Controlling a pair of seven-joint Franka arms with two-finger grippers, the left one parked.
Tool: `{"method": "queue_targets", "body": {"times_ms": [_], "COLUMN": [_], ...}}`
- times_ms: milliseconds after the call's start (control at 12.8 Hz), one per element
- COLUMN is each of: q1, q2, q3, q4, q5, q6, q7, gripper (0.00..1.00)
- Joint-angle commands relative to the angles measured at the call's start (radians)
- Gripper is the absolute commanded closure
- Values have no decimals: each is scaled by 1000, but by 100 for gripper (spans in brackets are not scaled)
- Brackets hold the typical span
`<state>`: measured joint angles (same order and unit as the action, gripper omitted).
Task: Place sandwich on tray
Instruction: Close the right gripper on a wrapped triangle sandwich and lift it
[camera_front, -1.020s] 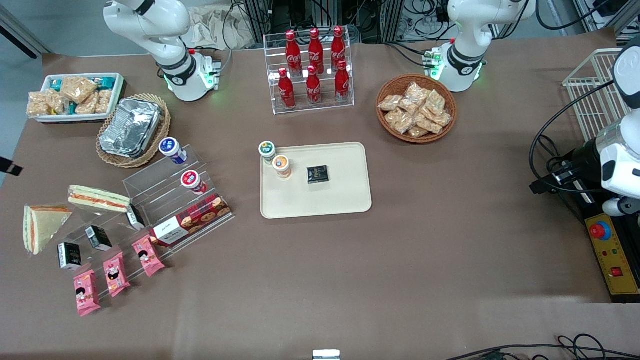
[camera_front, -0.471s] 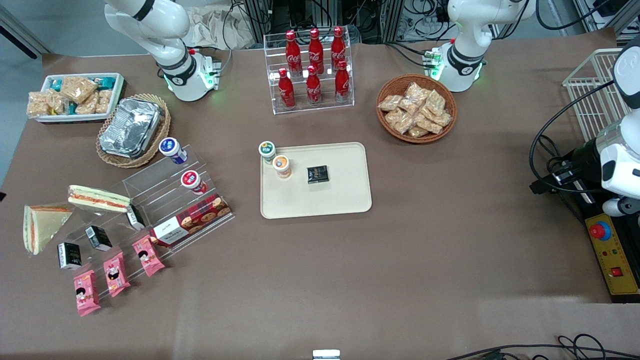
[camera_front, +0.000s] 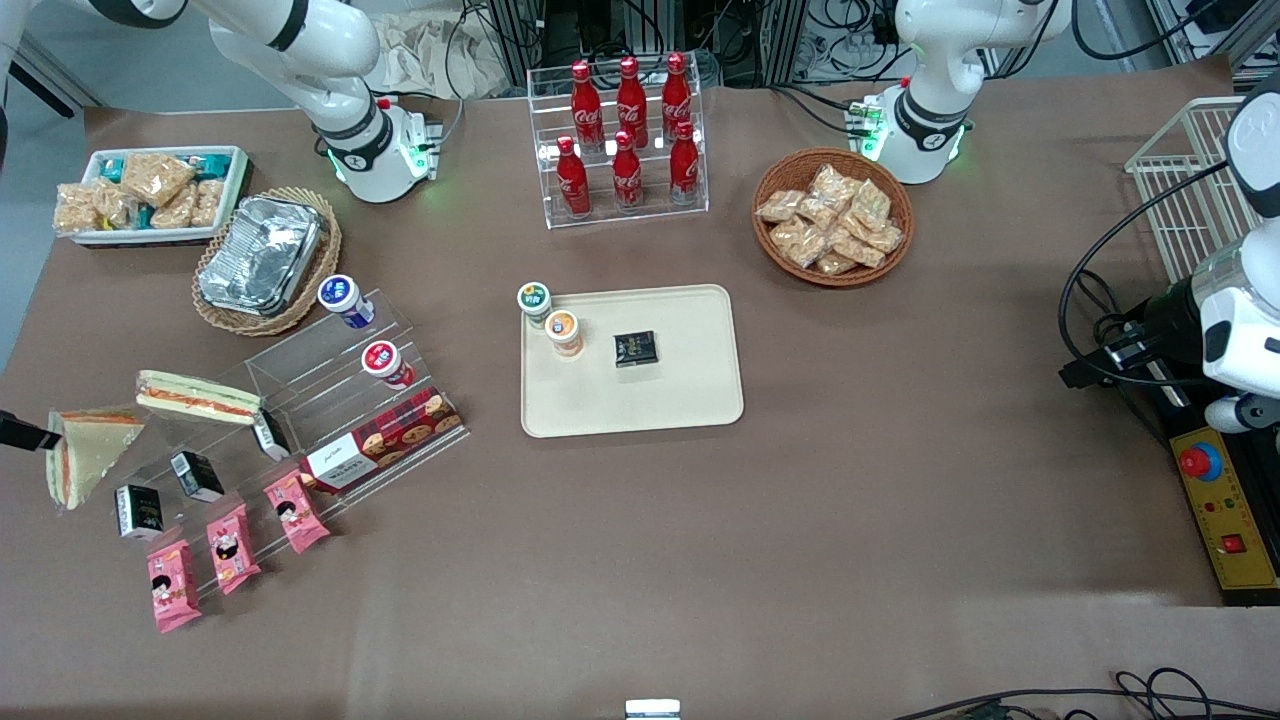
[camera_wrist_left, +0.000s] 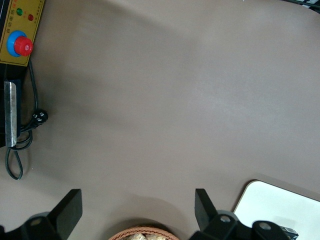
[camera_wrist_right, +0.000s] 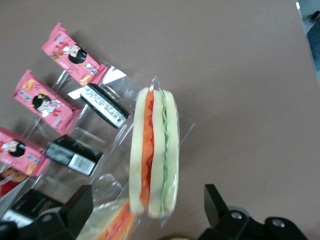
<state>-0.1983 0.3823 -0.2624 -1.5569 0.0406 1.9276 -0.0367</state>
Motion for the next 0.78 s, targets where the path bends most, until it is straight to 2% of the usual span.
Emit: {"method": "queue_targets", "body": {"times_ms": [0,314,392,471,549,627,706], "q1": [-15,-15,-15,-15,-16,-16,-15], "q2": [17,61,63,64,67,70,69], "q3": [3,5,5,5,5,5,3], "q4": [-51,-74,-80,-80,-80,-78,-77], "q5": [21,41,44,44,44,45,44], "q6": [59,74,82,82,85,91,96], "q7": [-8,-8,-11,-35,-98,-130,-134], "gripper": [1,3,10,32,68,87,87]}}
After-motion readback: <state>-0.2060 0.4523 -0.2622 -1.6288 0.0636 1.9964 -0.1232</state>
